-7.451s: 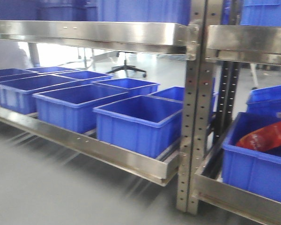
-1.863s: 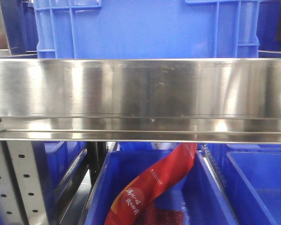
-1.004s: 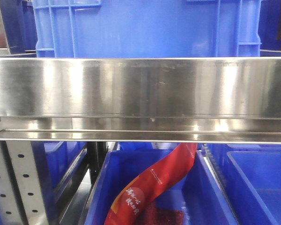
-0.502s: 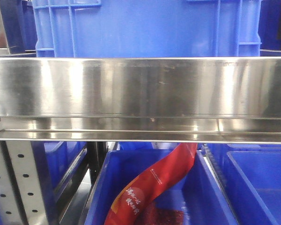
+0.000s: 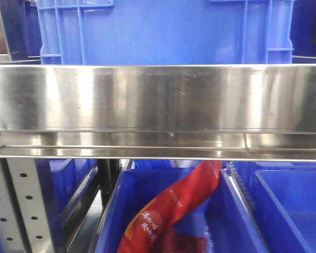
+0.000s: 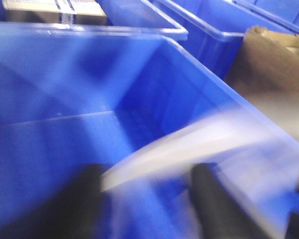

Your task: Grab PVC pipe and place in blue bin

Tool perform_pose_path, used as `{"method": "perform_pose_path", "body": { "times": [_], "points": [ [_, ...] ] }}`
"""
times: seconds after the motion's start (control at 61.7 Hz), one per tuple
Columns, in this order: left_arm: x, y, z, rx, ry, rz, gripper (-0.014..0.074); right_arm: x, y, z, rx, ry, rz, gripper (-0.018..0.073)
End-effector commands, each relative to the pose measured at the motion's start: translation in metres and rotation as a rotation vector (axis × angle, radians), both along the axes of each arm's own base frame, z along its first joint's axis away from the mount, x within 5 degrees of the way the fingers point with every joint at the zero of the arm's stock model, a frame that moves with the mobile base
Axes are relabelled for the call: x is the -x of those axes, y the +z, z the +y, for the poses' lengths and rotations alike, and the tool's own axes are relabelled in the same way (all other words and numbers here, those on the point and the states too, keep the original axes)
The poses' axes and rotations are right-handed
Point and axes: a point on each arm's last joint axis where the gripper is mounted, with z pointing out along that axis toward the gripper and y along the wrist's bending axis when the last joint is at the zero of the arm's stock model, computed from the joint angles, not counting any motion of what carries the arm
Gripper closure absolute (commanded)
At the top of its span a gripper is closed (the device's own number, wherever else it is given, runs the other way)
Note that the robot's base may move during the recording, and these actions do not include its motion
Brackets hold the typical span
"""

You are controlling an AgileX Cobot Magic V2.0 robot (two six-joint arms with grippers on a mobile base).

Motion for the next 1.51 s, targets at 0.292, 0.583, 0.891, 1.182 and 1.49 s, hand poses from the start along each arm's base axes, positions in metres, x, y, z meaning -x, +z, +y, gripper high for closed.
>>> {"method": "perform_pose_path", "body": {
  "times": [0.292,0.583,0.891,1.182,1.49],
  "points": [
    [0.003,0.003,-0.002,0.010,-0.012,0.014,0.0157,-0.004,-0.005,0.002,0.020,0.001,0.019,0.0351],
    [0.011,0.012,0.001,0.009,-0.020,0.011,0.0707,0.008,0.012,-0.004,-0.011,0.002,-0.032,0.0727],
    [0.020,0.009,0.002,-0.032,-0.051,0.090,0.0707,0.013,0.011,-0.008,0.016,-0.002,0.013,0.0727],
    [0.060,0.042,0.018,-0.060,-0.081,0.069,0.0707,0.060,0.053,-0.038,-0.017,-0.009,-0.040,0.0727],
    [0.113,0.054,0.045,-0.039,-0.065,-0.078,0.0707,0.098,0.060,-0.068,0.015,-0.029,-0.268,0.0727]
  ]
}}
